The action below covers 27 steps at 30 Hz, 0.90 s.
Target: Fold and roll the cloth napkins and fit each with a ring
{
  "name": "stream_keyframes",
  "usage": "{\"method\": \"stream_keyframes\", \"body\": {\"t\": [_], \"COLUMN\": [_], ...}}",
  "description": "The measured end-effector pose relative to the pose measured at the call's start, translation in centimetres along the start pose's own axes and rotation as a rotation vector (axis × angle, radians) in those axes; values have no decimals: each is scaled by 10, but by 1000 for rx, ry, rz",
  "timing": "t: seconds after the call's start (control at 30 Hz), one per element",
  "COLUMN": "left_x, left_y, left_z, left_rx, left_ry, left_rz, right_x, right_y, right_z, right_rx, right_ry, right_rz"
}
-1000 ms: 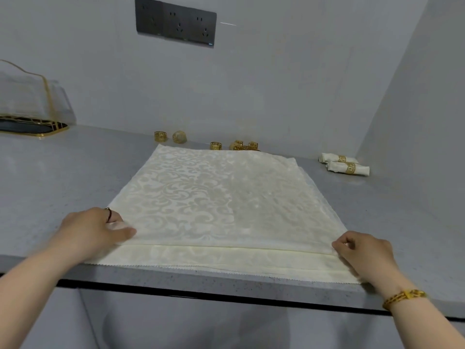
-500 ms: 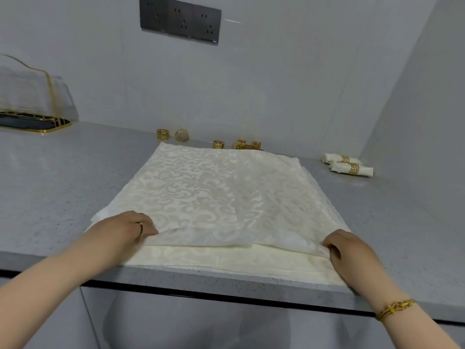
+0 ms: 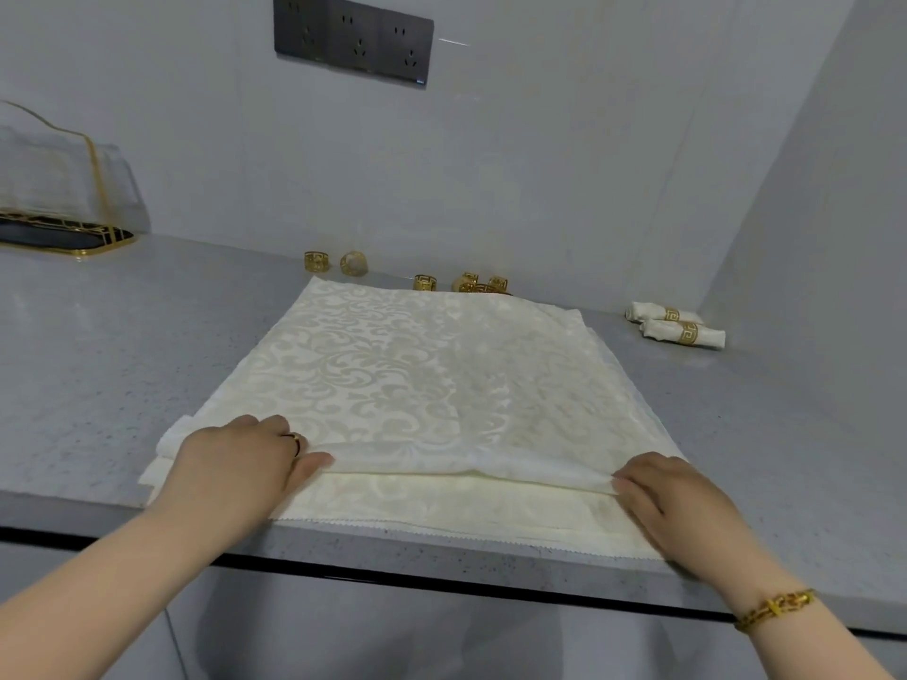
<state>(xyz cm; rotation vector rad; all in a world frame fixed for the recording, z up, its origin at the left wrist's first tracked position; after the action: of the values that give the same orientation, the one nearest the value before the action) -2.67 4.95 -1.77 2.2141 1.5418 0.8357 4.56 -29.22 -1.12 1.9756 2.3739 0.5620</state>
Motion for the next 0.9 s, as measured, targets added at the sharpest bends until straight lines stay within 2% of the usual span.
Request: {"method": "stream_keyframes", "body": {"t": [0.03, 0.1, 0.13, 0.17, 0.27, 0.37, 0.47, 0.5, 0.57, 0.67, 0.8, 0.9], "left_x": [0, -8, -8, -2, 6, 24, 22, 23, 38, 55, 61, 61], "left_y": [-1, 1, -1, -5, -7, -20, -17, -14, -12, -15, -11, -4], "left_z": [-1, -9, -11, -12, -16, -10, -16, -17, -13, 9, 18, 21], "left_rx": [-47, 118, 117, 27, 179, 56, 35, 31, 79, 151, 242, 352], "left_ry": [19, -9, -52, -16, -148, -135, -130, -143, -269, -602, -760, -658], "left_rz": [17, 35, 74, 108, 75, 95, 122, 104, -96, -347, -466, -428], "right_x": [0, 2, 6, 8, -4, -13, -23, -23, -29, -30, -28, -30], "right_y": [0, -3, -4, -5, -4, -5, -1, -1, 3, 11, 20, 23], "right_z": [-1, -3, -5, -6, -8, -10, -10, -13, -8, -5, 0, -2], "right_rx": [-7, -17, -35, -63, -167, -163, -109, -64, 102, 183, 263, 251], "right_ry": [-4, -81, -89, -137, -274, -230, -88, -9, 189, 294, 316, 279], "right_rz": [-4, -36, -74, -120, -149, -147, -75, -18, 109, 237, 332, 355]}}
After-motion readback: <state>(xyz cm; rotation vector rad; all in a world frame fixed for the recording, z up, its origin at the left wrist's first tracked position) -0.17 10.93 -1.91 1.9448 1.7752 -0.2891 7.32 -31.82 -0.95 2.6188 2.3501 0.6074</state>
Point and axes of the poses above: each hand's wrist, its own y-axis towards the middle knuckle, its own z-axis out of the palm, x = y × z, the point moved 6 cm from there along y, towards the middle knuckle, and after that the axes turned 15 degrees about z, right-handed, at the moved point
